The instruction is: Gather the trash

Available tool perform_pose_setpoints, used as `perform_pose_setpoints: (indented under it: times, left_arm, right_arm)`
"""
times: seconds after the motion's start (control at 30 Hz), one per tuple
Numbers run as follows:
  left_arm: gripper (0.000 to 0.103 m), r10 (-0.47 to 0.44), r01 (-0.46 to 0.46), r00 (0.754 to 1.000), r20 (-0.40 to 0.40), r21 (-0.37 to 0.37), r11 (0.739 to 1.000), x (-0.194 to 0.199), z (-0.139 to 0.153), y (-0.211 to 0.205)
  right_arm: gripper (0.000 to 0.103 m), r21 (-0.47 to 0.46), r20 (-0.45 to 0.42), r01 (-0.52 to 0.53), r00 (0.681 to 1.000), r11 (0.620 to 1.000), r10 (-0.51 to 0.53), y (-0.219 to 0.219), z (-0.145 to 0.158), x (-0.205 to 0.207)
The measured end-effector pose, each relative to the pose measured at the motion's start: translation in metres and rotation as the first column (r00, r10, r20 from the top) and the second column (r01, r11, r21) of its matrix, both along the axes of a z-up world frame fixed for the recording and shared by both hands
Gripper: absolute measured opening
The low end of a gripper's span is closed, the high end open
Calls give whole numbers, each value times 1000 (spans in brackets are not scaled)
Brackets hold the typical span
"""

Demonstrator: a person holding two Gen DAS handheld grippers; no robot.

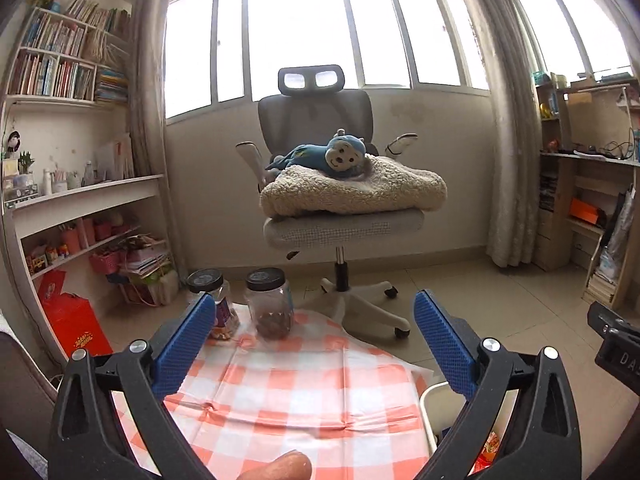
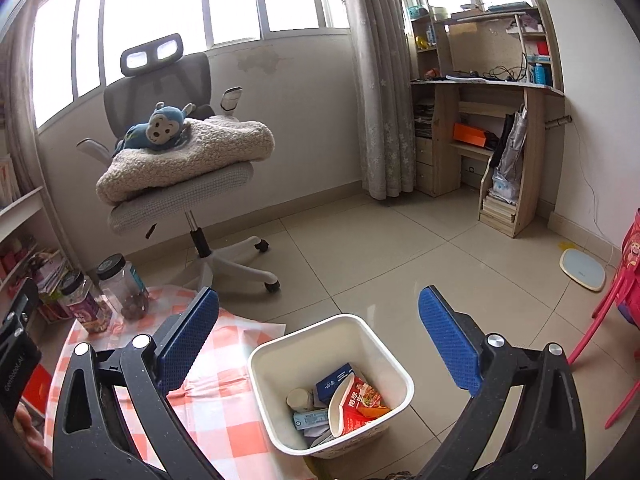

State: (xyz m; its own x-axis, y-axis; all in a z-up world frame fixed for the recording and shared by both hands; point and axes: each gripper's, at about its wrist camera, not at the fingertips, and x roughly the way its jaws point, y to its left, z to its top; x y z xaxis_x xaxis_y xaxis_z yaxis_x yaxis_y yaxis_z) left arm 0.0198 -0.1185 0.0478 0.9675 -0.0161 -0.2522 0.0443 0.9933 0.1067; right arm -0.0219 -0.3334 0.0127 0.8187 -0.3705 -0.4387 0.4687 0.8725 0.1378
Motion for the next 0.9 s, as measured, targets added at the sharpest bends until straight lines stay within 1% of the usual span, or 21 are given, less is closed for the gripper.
perform_pose_setpoints:
  times: [0.03, 0.1, 0.17, 0.23, 0.27, 0.3, 0.33, 0.37, 0.43, 0.57, 0.6, 0.77, 0.9]
  left_arm:
    - [96, 6, -6, 1000, -28, 4, 1000, -1, -1, 11]
    - [96, 29, -30, 996, -80, -15, 999, 0, -6, 31]
    - [96, 35, -38, 993, -111, -23, 999, -1, -15, 46]
    - [96, 60, -58, 993, -105, 23, 998, -4, -31, 52]
    - [96, 65, -59, 991, -117, 50, 997, -3, -40, 54]
    - [96, 69, -60, 987, -148, 69, 996, -1, -49, 57]
    - [96, 74, -61, 980, -183, 73, 995, 3, -56, 60]
    - [96, 74, -63, 975, -210, 63, 996, 8, -59, 66]
    - [96, 85, -79, 968, -238, 36, 996, 13, -63, 77]
    - [96, 73, -93, 950, -304, -52, 994, 21, -67, 99]
    - [96, 72, -97, 947, -314, -64, 993, 22, -69, 103]
    - [96, 84, -108, 946, -312, -60, 992, 18, -71, 107]
    - [96, 76, -109, 940, -334, -80, 991, 20, -72, 111]
  right_arm:
    - [96, -14, 4, -7, 1000, 1000, 7, 12, -1, -2]
    - [96, -24, 5, -41, 999, 999, 41, 32, -7, -3]
    - [96, -31, 1, -75, 997, 997, 76, 49, -15, -1]
    - [96, -38, 8, -111, 994, 993, 112, 64, -23, 4]
    - [96, -49, 11, -133, 991, 990, 134, 72, -28, 7]
    - [96, -66, 1, -151, 989, 986, 151, 79, -33, 11]
    - [96, -77, -16, -164, 986, 983, 163, 86, -39, 16]
    - [96, -80, -29, -174, 985, 981, 172, 92, -42, 21]
    - [96, -70, -40, -197, 980, 978, 194, 100, -47, 27]
    - [96, -78, -50, -214, 976, 974, 211, 111, -49, 35]
    - [96, -83, -55, -218, 975, 973, 214, 114, -50, 38]
    - [96, -94, -85, -252, 966, 963, 245, 127, -57, 47]
    - [96, -99, -95, -271, 960, 958, 262, 131, -60, 50]
